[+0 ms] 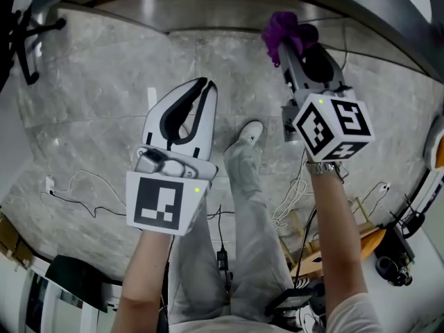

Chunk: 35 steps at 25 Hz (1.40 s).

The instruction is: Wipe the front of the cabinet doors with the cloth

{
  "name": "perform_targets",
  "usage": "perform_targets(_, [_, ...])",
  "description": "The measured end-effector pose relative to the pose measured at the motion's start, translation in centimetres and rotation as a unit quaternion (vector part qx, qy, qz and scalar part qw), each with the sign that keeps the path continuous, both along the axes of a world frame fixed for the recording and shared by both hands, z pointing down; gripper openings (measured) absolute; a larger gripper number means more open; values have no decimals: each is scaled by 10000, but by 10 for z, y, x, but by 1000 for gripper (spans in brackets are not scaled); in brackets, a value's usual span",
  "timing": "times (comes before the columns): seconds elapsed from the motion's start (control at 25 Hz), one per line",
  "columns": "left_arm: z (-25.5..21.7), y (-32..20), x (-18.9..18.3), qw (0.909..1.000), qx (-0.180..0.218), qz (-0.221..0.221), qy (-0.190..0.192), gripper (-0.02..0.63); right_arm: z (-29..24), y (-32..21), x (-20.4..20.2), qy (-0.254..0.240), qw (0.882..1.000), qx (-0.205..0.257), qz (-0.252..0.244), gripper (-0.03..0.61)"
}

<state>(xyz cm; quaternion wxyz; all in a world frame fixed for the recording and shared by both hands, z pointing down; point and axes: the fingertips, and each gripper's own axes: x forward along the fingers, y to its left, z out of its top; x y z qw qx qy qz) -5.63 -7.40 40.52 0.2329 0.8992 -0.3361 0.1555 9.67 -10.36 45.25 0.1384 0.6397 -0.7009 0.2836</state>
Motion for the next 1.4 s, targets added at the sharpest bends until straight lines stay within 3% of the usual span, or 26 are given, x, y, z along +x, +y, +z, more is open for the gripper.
perform_targets(0.4, [16,-44,-97,9985,-65,-536,-22,32,32,-45,-168,-180,9919,-241,-1232,147])
perform_targets(0.72, [30,-72,-173,9955,-138,-927,-117,32,52,-88,-242,-267,9883,-326,-1469,147])
perform_targets(1.08, [39,-81,-199,9922,-126,-1222,-185,32,73,-112,-252,-434,9899,-440,-1278,149])
perform_targets(1.4, [38,-69,-156,9930,-126,-1164,-171,32,70,-102,-203,-425,9919,-438,-1111,147])
